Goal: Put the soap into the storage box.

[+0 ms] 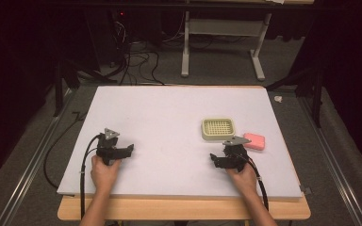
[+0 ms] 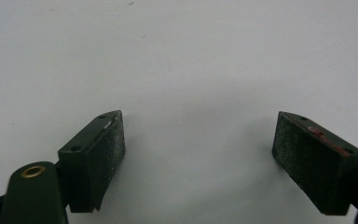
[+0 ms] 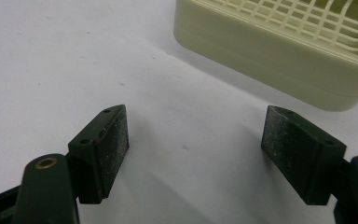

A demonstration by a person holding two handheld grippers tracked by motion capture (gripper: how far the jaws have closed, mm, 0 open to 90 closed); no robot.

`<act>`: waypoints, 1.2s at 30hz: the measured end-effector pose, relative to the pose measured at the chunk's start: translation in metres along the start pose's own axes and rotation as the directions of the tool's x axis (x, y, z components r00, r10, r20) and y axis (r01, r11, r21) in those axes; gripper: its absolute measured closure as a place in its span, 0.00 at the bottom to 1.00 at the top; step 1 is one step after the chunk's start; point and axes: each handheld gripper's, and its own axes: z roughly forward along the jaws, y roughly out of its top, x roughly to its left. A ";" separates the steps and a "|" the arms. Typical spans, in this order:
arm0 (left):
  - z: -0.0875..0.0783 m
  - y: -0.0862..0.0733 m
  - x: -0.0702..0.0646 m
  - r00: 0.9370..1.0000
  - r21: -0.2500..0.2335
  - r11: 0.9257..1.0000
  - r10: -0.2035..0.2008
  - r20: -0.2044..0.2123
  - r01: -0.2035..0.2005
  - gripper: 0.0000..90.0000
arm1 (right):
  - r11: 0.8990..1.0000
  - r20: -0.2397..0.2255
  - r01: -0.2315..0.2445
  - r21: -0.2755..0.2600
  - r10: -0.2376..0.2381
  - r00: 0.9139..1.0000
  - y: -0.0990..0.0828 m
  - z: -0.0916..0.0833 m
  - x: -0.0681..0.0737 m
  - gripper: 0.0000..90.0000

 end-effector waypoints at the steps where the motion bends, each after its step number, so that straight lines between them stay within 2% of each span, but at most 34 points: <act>1: 0.000 0.000 0.000 1.000 0.000 1.000 -0.001 0.001 0.001 0.19 | 1.000 0.001 0.001 -0.001 -0.001 1.000 0.000 0.000 0.000 0.26; 30: 0.000 0.000 0.000 1.000 0.001 1.000 -0.003 0.003 0.003 0.19 | 1.000 -0.003 -0.010 0.005 0.010 1.000 0.001 0.000 -0.001 0.26; 34: 0.000 0.000 0.000 1.000 0.001 1.000 -0.003 0.003 0.003 0.19 | 1.000 0.001 -0.007 0.006 0.007 1.000 0.001 0.000 -0.001 0.24; 36: 0.000 0.000 0.000 1.000 0.001 1.000 -0.003 0.004 0.003 0.19 | 1.000 0.016 -0.010 0.009 0.010 1.000 0.001 0.001 0.000 0.20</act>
